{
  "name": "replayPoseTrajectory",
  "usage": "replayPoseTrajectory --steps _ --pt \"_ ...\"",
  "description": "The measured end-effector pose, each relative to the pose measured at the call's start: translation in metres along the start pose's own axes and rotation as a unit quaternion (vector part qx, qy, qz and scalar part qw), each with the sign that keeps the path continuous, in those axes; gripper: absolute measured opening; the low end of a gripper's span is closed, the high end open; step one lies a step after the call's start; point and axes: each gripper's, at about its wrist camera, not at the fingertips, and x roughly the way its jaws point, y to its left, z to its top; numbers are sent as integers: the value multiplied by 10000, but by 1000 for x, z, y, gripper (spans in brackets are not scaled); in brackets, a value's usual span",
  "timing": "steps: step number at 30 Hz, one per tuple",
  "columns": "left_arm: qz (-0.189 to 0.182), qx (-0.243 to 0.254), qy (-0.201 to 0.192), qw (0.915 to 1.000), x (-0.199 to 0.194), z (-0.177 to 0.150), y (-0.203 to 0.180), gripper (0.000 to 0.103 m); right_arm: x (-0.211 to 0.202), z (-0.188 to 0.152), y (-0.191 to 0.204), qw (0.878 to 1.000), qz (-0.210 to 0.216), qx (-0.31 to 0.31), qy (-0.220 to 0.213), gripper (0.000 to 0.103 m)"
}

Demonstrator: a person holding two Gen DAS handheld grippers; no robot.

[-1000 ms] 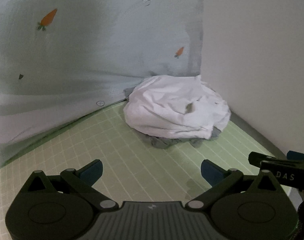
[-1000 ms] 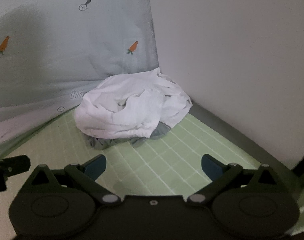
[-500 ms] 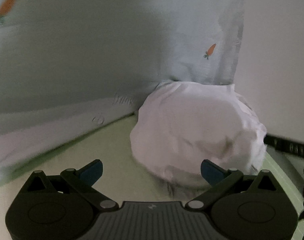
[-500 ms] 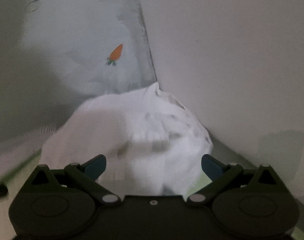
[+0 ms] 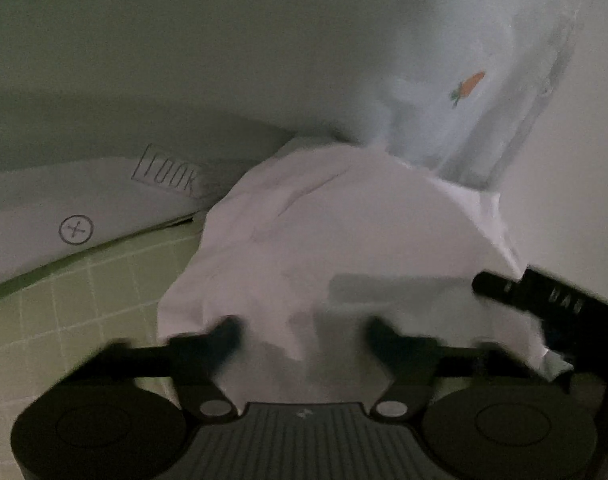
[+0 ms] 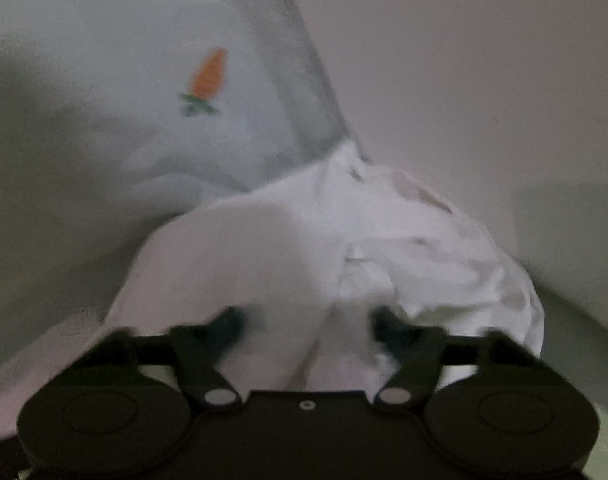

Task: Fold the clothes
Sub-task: 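Grasp the white garment with both grippers and lift it off the pile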

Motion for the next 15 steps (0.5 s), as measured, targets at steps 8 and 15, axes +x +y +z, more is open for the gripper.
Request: replayPoseTrajectory --steps 8,15 --pt "321 539 -503 9968 -45 0 -41 7 -68 -8 2 9970 257 -173 -710 8" --pt "203 602 -1391 9882 -158 -9 -61 5 -187 -9 19 9841 705 -473 -1563 7"
